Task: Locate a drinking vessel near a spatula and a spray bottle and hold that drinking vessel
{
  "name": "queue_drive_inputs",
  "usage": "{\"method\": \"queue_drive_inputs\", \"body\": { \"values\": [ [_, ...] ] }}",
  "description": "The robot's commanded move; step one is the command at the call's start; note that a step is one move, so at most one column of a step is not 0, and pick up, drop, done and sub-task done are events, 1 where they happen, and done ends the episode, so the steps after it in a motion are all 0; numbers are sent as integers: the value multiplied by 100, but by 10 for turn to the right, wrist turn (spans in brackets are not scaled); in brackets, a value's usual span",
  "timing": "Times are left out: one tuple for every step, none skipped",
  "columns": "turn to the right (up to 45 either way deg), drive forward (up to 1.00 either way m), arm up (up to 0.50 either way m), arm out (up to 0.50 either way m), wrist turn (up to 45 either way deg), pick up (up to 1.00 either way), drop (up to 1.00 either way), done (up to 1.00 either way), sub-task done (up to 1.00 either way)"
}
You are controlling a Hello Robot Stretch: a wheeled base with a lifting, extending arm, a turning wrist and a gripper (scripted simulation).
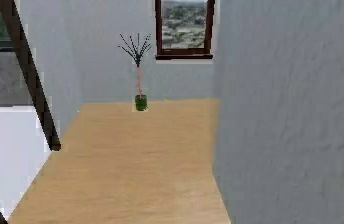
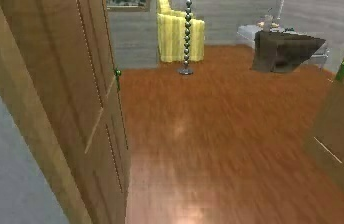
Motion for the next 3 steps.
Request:
{"method": "queue_drive_inputs", "body": {
  "values": [
    [0,100,0,0,0,0,0,0,0],
    [0,65,0,0,0,0,0,0,0],
    [360,0,0,0,0,0,0,0,0]
  ]
}}
